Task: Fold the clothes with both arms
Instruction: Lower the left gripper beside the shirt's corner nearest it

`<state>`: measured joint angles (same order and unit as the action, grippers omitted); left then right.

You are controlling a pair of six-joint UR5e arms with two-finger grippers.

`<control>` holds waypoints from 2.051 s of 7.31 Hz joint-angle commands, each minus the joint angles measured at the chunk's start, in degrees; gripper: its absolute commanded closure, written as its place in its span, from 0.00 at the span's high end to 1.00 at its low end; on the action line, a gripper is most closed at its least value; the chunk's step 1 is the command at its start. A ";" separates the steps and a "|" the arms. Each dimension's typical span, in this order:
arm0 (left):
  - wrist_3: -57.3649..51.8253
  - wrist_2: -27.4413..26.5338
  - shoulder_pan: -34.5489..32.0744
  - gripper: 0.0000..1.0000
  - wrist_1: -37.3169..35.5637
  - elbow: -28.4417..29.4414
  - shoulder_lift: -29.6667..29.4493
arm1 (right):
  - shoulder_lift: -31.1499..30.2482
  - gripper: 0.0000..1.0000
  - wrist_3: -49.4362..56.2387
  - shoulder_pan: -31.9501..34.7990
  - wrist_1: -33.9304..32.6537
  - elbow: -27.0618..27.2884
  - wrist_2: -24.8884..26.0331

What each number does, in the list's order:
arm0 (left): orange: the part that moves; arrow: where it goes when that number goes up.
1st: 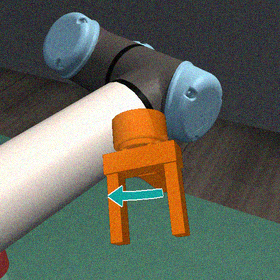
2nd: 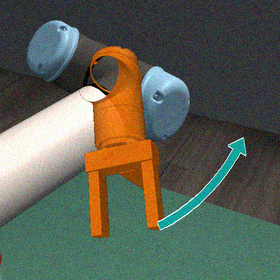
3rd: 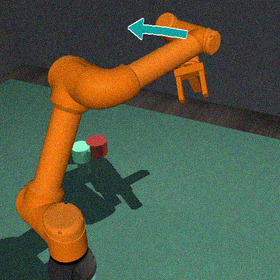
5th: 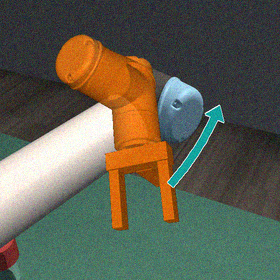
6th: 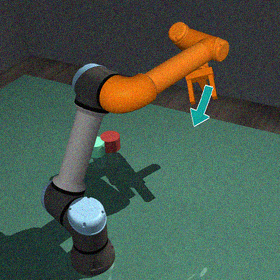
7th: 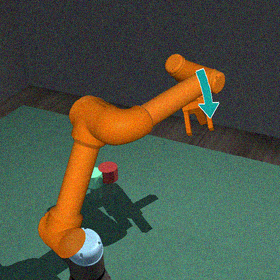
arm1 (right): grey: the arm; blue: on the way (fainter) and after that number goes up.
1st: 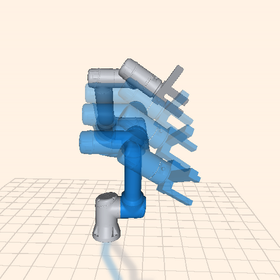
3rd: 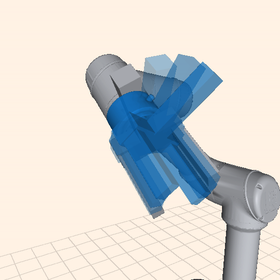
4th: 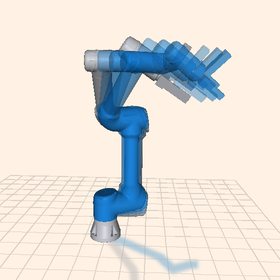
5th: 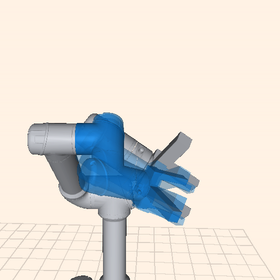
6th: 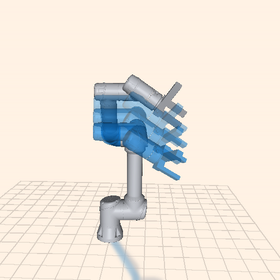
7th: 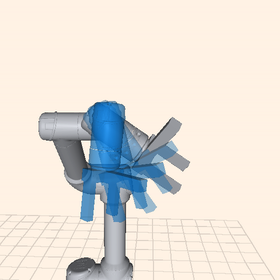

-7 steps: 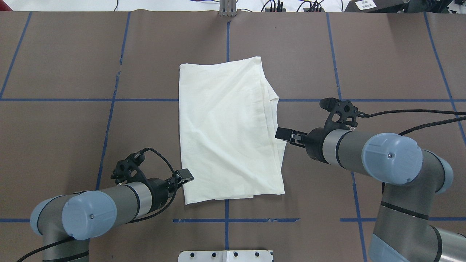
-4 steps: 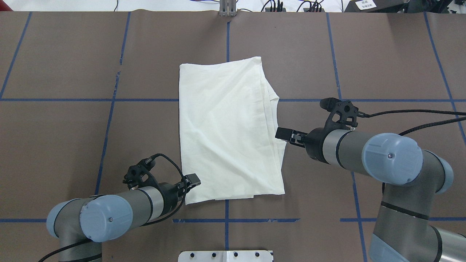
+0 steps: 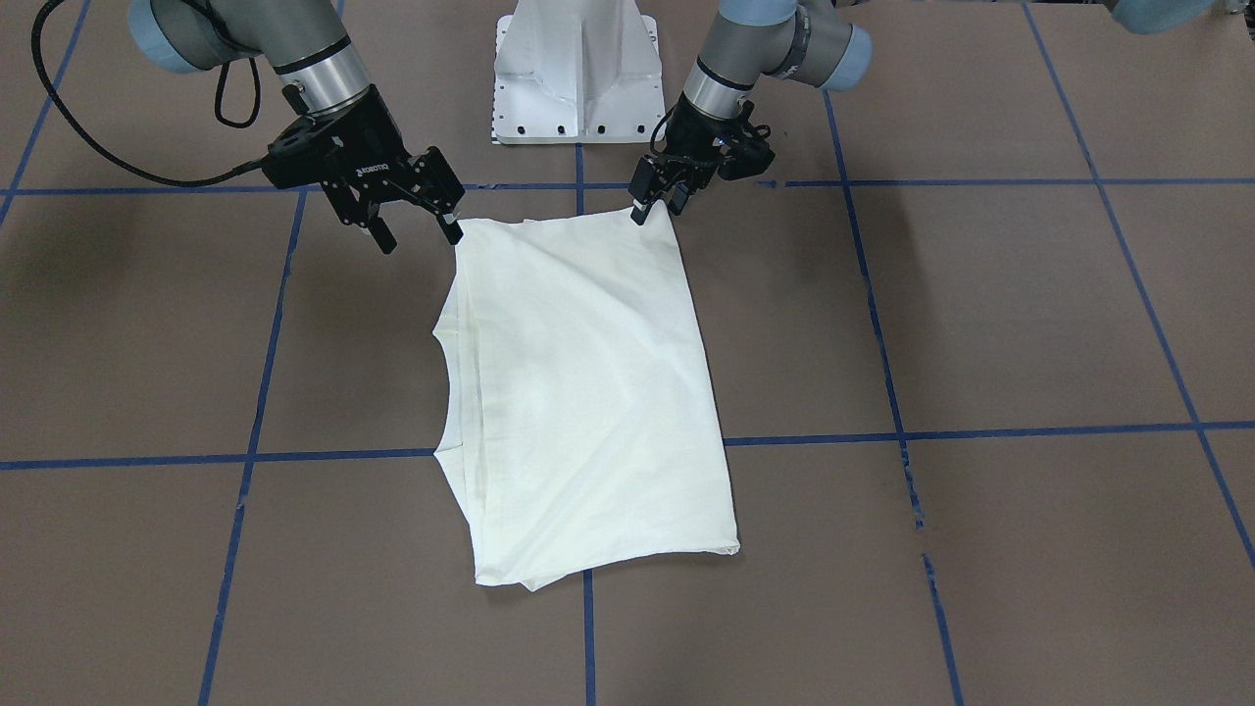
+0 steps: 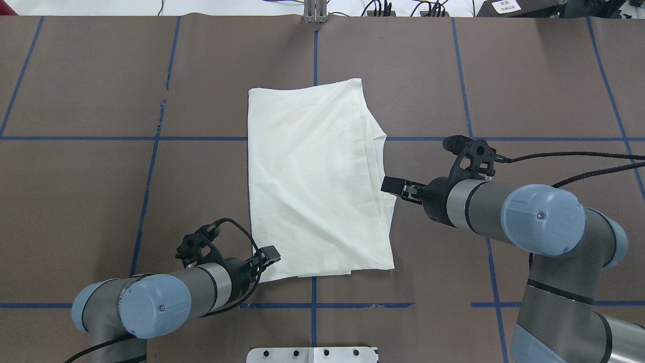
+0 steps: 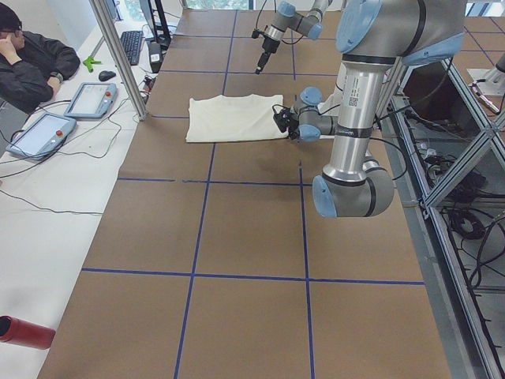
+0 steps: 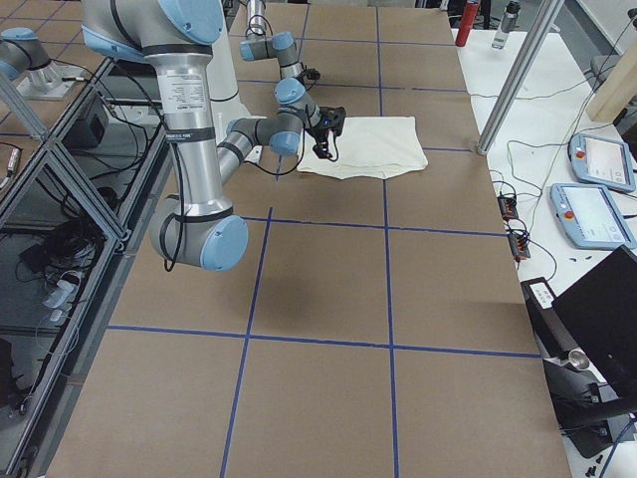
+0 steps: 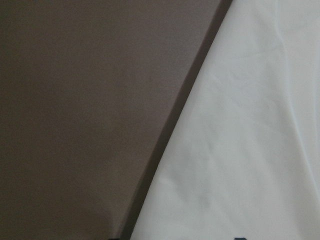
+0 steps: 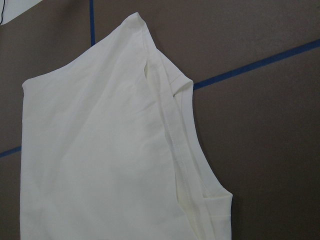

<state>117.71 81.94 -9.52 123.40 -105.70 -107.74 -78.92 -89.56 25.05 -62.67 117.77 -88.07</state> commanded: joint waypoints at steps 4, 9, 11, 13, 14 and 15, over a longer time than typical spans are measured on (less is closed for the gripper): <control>-0.03 -0.02 0.64 0.82 0.00 0.41 -0.10 | 0.08 1.00 -0.44 0.00 0.00 0.00 0.00; 0.32 -1.96 0.73 0.46 -0.44 0.32 -0.89 | 0.43 1.00 -0.53 0.00 0.00 0.09 0.00; 0.32 -2.04 0.64 0.20 -0.35 0.32 -0.80 | 0.52 1.00 -0.53 0.00 0.00 0.09 0.00; -0.03 -2.13 0.64 0.00 -0.70 0.23 -0.71 | 0.61 1.00 -2.80 -0.17 -0.26 -0.43 0.00; -0.11 -2.13 0.64 0.00 -0.70 0.06 -0.80 | 1.31 0.95 -8.39 -0.44 -3.66 0.17 -0.09; -0.29 -2.39 0.47 0.00 -0.70 -0.64 -0.89 | 4.62 0.89 -12.27 -0.44 -10.13 0.79 -0.09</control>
<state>117.61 79.75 -8.95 122.74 -105.75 -108.54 -77.04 -96.84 24.72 -66.80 117.95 -88.12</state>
